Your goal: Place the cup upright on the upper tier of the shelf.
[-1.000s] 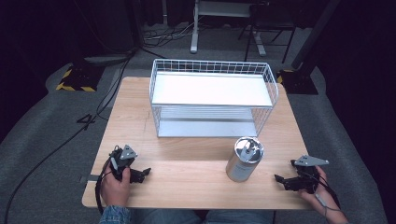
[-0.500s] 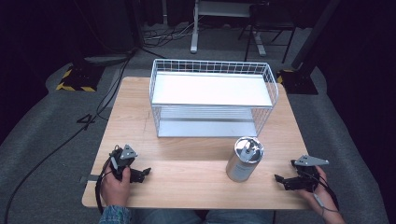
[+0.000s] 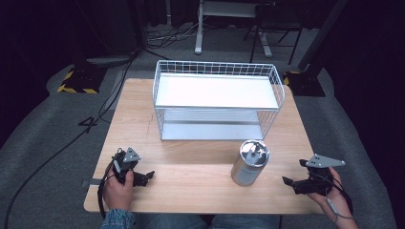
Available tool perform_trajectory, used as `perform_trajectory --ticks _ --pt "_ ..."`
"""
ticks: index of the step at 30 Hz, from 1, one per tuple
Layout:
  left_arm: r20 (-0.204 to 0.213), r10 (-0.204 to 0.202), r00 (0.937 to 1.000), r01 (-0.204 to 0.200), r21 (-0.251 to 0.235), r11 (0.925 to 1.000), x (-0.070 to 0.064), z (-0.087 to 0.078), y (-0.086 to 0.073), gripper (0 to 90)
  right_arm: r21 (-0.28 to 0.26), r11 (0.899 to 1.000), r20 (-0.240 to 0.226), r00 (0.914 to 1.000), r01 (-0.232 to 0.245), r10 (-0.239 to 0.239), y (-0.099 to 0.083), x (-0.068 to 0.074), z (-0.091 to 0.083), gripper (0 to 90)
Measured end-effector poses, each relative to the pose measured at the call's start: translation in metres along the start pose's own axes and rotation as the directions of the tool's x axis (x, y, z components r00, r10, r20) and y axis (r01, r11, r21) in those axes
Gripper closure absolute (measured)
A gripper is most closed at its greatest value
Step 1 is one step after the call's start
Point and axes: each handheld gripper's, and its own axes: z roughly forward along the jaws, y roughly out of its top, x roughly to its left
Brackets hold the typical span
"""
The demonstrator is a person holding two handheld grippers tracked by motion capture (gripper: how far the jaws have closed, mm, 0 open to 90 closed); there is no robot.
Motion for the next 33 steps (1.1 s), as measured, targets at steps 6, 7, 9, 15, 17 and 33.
perform_trajectory --ticks 6,7,9,15,17,33 --pt "0.000 0.000 1.0000 0.000 0.000 1.0000 0.000 0.000 0.000 0.0 -0.067 0.998 -0.018 0.9997 0.013 -0.014 0.017 0.009 -0.018 0.0" --pt "0.000 0.000 1.0000 0.000 0.000 1.0000 0.000 0.000 0.000 0.0 -0.073 0.997 -0.023 0.9996 0.015 -0.016 0.018 0.011 -0.020 0.0" --pt "0.000 0.000 1.0000 0.000 0.000 1.0000 0.000 0.000 0.000 0.0 -0.087 0.996 -0.033 0.9991 0.022 -0.025 0.023 0.014 -0.025 0.0" --pt "0.000 0.000 1.0000 0.000 0.000 1.0000 0.000 0.000 0.000 0.0 -0.110 0.993 -0.052 0.9974 0.044 -0.050 0.035 0.026 -0.031 0.1" --pt "0.000 0.000 1.0000 0.000 0.000 1.0000 0.000 0.000 0.000 0.0 -0.120 0.991 -0.067 0.9952 0.062 -0.071 0.041 0.033 -0.034 0.2" --pt "0.000 0.000 1.0000 0.000 0.000 1.0000 0.000 0.000 0.000 0.0 -0.163 0.981 -0.159 0.9789 0.102 -0.128 0.064 0.063 -0.026 0.0"
